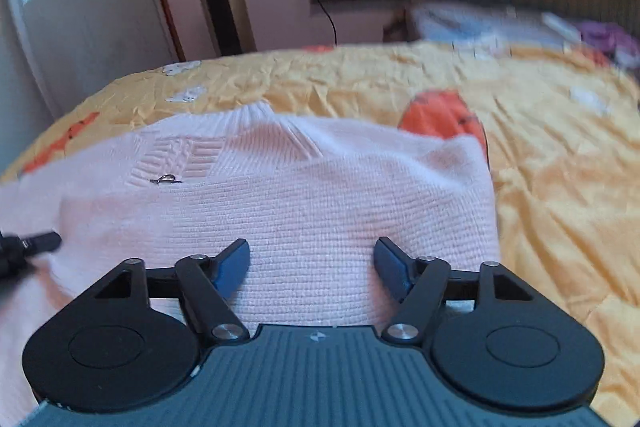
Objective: Fold small clothes
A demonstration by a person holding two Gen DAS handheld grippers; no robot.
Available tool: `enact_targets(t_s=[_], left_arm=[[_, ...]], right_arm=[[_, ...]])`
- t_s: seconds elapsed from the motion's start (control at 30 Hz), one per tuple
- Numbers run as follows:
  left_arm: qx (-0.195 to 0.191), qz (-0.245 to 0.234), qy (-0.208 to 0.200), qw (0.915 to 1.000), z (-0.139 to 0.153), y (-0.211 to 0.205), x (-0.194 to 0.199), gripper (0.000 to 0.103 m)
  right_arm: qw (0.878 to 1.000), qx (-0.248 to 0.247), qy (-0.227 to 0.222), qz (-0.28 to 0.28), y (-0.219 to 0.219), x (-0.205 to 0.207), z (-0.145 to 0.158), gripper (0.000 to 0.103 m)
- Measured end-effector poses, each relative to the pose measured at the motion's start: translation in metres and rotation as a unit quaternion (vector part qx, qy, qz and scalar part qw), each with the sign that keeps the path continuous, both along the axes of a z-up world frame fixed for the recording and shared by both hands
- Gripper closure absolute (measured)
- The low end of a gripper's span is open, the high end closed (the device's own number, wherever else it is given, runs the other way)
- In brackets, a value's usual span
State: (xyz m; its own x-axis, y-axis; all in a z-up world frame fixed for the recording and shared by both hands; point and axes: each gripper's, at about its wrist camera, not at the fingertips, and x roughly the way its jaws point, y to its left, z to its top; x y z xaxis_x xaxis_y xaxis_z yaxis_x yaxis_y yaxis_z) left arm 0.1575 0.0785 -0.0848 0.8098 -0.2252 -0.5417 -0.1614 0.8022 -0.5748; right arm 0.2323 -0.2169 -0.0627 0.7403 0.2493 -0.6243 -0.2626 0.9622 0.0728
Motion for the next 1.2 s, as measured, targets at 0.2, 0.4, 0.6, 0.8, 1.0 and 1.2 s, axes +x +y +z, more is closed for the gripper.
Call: enact_targets(t_s=[0.2, 0.4, 0.6, 0.8, 1.0, 1.2], left_arm=[[-0.028, 0.01, 0.012, 0.9995, 0.003, 0.007, -0.006, 0.089], [-0.108, 0.124, -0.042, 0.9854, 0.037, 0.066, -0.074, 0.055], [-0.152, 0.394, -0.07, 0.9038, 0.054, 0.182, -0.155, 0.032], [-0.228, 0.453, -0.037, 0.8613, 0.029, 0.25, -0.168, 0.032], [-0.198, 0.459, -0.017, 0.8662, 0.023, 0.264, -0.14, 0.054], [-0.139, 0.464, 0.017, 0.8745, 0.027, 0.266, -0.11, 0.093]], right_arm=[[1.0, -0.027, -0.011, 0.006, 0.012, -0.008, -0.001, 0.012], [0.999, -0.038, -0.015, 0.004, 0.015, -0.01, -0.003, 0.011], [0.999, -0.037, -0.016, 0.004, 0.016, -0.009, -0.004, 0.011], [0.999, -0.037, -0.016, 0.003, 0.016, -0.009, -0.003, 0.01], [0.999, -0.036, -0.016, 0.004, 0.016, -0.009, -0.003, 0.01], [0.999, -0.036, -0.016, 0.004, 0.016, -0.009, -0.003, 0.01]])
